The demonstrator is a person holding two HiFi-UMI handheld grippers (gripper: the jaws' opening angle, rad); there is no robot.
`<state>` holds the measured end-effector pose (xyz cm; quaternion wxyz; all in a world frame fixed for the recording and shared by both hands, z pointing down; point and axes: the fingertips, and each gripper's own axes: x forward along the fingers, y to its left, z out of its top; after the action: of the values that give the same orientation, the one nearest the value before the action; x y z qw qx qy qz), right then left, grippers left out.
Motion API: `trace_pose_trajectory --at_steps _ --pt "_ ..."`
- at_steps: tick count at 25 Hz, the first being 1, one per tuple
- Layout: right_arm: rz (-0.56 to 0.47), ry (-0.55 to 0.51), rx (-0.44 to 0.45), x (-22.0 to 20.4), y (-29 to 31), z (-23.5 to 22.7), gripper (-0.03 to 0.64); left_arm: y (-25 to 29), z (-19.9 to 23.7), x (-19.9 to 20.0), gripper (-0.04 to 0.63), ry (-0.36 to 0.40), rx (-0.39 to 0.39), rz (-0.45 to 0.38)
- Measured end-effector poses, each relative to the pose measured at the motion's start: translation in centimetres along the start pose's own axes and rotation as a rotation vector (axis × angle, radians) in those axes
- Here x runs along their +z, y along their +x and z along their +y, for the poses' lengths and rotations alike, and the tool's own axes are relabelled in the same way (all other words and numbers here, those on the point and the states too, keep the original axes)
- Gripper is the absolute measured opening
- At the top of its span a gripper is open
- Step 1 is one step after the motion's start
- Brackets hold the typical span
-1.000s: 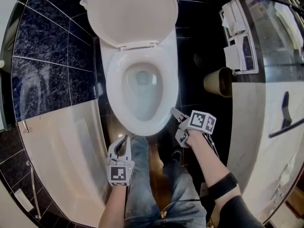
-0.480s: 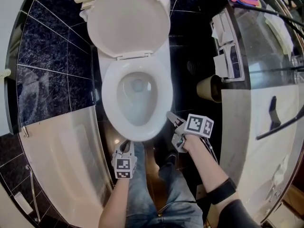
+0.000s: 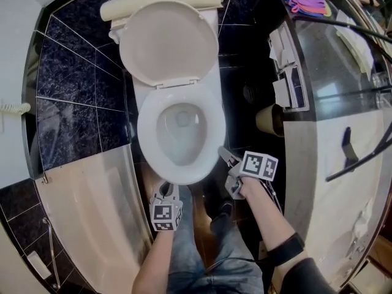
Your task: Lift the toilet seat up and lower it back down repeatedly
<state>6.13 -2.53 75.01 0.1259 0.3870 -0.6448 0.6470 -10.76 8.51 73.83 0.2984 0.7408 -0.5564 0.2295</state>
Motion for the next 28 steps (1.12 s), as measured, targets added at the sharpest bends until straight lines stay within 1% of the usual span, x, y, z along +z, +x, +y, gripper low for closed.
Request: trace_pose_trajectory --at_steps 2,3,5,6,8,10,13,16,20,28 --pt "-0.028 -0.015 -0.002 0.8 -0.7 1.1 0.099 -0.2 0.1 1.3 -0.009 -0.015 0.001 -0.005" --pt "-0.045 -0.025 0.000 1.2 -1.1 1.8 0.056 -0.3 0.1 2.0 -0.009 -0.024 0.003 -0.008" --pt "-0.079 -0.060 0.001 2.0 -2.4 3.3 0.053 -0.5 0.4 3.7 -0.009 -0.040 0.006 -0.018" --pt "-0.096 -0.085 -0.004 2.5 -3.1 4.2 0.037 -0.5 0.5 4.7 -0.009 -0.047 0.007 -0.024" --pt "-0.130 -0.151 -0.022 3.7 -4.6 5.8 0.015 -0.7 1.0 6.8 -0.009 -0.057 0.011 -0.039" --pt "-0.165 -0.232 -0.035 5.0 -6.1 7.7 0.013 -0.6 1.5 9.4 -0.009 -0.063 0.014 -0.062" --pt "-0.196 -0.380 -0.056 6.7 -7.6 10.6 0.014 -0.1 2.5 13.4 -0.009 -0.067 0.013 -0.094" --pt "-0.221 -0.490 -0.062 8.1 -8.8 13.5 0.014 0.3 3.3 17.2 -0.009 -0.034 0.012 -0.108" --pt "-0.247 -0.550 -0.057 9.6 -9.5 16.5 0.014 0.9 4.1 21.4 -0.009 0.017 -0.007 -0.118" --pt "-0.238 -0.590 -0.050 11.1 -8.2 19.4 0.014 3.7 6.6 29.5 -0.009 0.060 -0.029 -0.184"
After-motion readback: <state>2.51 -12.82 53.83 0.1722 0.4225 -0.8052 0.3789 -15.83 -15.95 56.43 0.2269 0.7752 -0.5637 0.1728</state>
